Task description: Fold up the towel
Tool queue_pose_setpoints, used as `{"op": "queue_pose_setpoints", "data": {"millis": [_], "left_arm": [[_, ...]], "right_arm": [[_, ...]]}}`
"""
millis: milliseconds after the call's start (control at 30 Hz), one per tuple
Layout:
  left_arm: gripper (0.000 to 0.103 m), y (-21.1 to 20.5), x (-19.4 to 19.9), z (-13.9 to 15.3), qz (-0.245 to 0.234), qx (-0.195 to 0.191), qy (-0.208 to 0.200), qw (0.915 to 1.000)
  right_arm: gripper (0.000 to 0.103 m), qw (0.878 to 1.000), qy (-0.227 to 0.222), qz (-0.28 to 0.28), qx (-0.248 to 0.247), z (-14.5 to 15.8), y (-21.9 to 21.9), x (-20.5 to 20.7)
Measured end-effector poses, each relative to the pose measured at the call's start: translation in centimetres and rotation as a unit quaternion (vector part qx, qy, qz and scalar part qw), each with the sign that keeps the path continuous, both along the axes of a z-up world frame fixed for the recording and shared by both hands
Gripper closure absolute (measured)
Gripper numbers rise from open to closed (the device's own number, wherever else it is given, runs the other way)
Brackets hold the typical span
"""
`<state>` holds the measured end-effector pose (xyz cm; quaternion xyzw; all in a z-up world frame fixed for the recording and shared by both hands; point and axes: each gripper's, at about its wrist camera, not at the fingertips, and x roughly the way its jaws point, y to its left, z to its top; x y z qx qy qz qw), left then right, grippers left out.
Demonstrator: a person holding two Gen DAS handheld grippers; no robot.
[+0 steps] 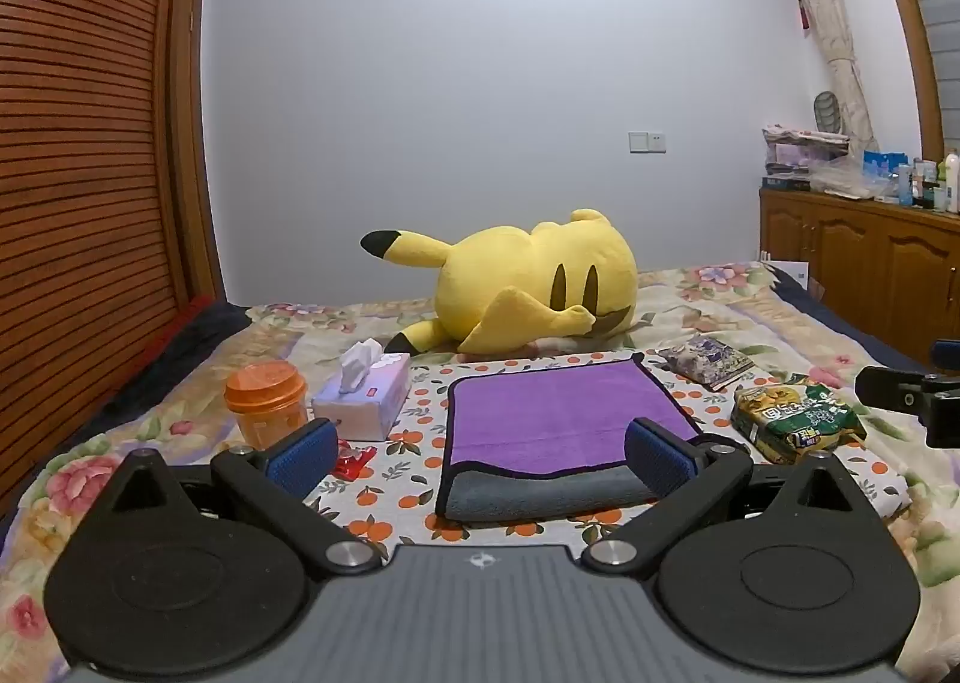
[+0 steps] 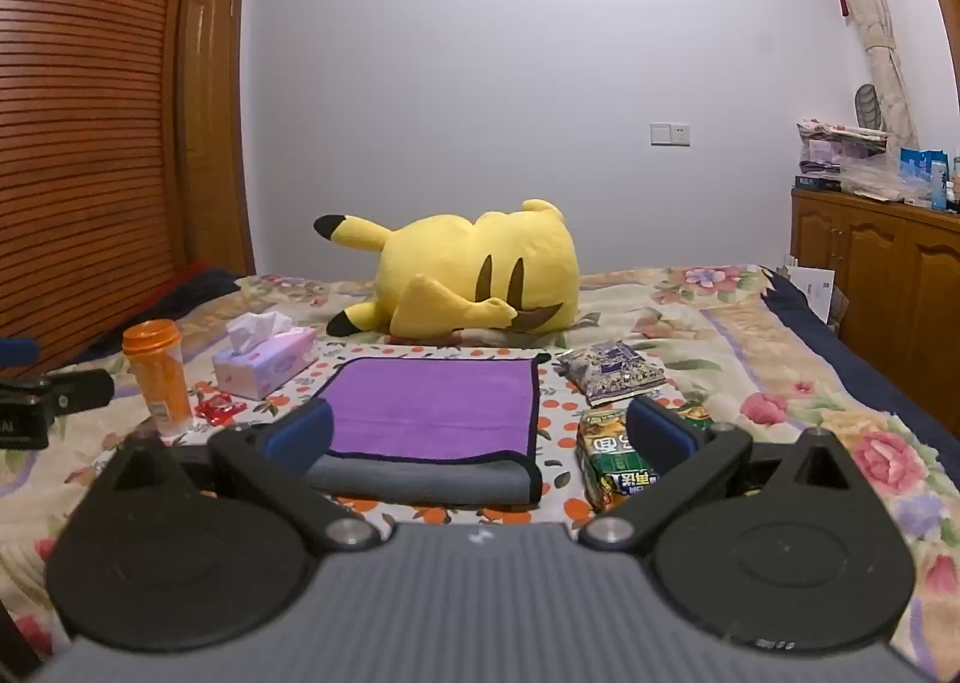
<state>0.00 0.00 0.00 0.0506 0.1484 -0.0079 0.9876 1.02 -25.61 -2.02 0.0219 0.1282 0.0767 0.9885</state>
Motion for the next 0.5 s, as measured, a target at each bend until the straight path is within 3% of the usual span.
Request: {"op": "queue_pose_setpoints", "data": {"millis": [500], "left_arm": [[0.0, -0.01, -0.01, -0.01, 0.0, 0.003, -0.002, 1.0]], "right_arm": [[0.0, 1.0, -0.002, 0.0, 0.002, 0.04, -0.1, -0.09]]}}
